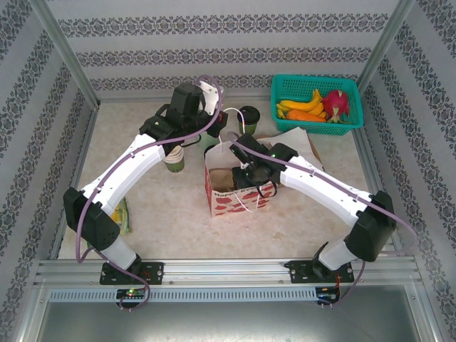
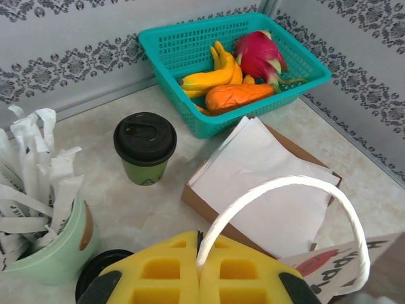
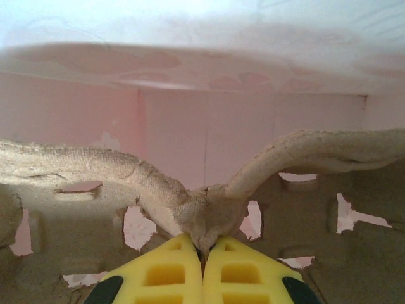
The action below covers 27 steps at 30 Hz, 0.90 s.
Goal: Pack the takeout coffee
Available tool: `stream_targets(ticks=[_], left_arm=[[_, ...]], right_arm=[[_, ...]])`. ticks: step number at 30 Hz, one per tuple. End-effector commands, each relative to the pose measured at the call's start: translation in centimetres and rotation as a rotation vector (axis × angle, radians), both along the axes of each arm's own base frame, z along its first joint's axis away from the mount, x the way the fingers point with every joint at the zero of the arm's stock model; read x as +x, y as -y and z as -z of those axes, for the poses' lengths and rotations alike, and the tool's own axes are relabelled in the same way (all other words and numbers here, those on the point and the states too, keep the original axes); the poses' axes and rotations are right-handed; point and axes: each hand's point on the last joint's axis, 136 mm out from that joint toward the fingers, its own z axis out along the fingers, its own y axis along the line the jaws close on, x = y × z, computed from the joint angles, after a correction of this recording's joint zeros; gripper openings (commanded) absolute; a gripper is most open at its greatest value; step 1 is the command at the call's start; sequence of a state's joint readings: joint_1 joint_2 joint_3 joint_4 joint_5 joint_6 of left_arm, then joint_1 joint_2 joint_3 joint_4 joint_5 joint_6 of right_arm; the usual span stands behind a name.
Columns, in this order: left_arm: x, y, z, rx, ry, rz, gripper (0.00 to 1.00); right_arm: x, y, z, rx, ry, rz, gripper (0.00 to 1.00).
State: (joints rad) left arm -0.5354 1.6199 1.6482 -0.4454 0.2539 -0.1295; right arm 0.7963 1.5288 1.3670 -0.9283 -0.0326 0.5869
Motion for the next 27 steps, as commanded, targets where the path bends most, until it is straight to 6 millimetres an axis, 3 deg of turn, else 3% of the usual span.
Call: stream_targets(ticks=[1,6,10,17,20,22,27], left_arm=[[0.0,0.1,-1.2,-0.035,0.009,0.019,0.00],[-0.6,0.4,-1.6,-0.047,0.012,0.048,0.00],[-1.1,-0.3,-2.3,-0.052,0.033,0.026,0.22],[-3.9,-2.5,-4.3,-0.090,0.169,0.011,0.39],[-6.4,-3.3,-4.9,-0.119,0.254,0.054,0.52],[-9.1,-3.0,-5.3,-0.149,0.303,0.157,0.64],[-14.9,-2.6,-5.3,-0.144,0.420,0.356,0.69]], right_arm=[[-1.1,0.3,0.6,-0.054,-0.084,-0.035,0.00],[-0.9,-0.2,1.2,-0.056,-0.139,-0.016,0.00],[-0.7,-0.5,1.6,-0.048,-0.164,0.001,0.00],[-0.6,-0.9,1.9,-0.033,-0.197,0.013,0.00],[-0.6,-1.2,1.7,-0.019,-0.208,0.015,0.00],[-0.6,-1.3,1.5,-0.015,-0.214,0.014,0.00],[-0.5,-1.4,1.2,-0.010,-0.213,0.015,0.00]])
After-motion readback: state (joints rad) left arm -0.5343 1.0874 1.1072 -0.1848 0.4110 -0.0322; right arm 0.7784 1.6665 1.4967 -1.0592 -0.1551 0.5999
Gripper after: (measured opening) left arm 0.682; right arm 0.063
